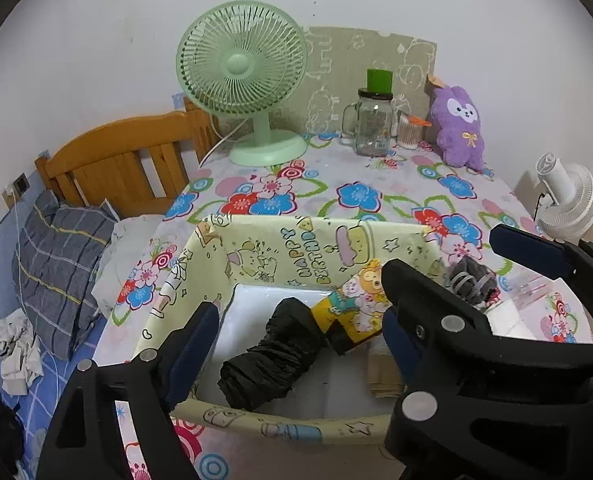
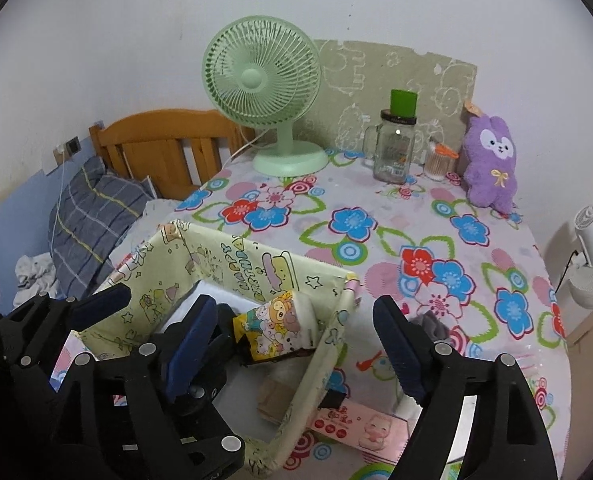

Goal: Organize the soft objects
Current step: 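Open both tools and withdraw them from the fabric box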

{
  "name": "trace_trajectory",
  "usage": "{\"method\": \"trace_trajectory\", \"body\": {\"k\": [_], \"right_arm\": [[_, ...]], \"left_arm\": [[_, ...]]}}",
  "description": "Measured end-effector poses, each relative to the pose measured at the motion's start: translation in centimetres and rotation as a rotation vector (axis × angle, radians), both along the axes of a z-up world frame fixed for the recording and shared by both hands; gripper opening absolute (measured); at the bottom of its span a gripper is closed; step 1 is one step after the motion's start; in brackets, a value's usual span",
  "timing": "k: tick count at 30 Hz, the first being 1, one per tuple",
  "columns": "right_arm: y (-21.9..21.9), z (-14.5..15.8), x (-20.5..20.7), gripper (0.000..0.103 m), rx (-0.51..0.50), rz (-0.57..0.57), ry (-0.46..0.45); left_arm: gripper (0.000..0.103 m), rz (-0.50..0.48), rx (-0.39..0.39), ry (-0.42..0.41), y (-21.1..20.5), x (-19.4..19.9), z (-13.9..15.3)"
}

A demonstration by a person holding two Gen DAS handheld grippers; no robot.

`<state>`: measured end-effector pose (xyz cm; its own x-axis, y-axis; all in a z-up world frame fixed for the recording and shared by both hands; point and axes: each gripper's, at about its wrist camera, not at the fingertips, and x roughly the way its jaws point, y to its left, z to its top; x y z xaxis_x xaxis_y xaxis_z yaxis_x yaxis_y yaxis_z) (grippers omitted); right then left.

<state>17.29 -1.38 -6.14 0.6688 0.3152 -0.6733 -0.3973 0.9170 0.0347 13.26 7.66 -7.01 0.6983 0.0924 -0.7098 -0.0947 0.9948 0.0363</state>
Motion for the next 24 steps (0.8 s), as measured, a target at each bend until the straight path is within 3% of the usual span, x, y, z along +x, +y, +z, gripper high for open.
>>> {"method": "trace_trajectory", "body": {"k": [24], "right_arm": [[-5.9, 3.9, -4.7, 0.092, 0.062, -0.063, -0.100]], "left_arm": [[0.090, -0.055, 0.025, -0.110, -5.1, -3.9, 4.0]]}}
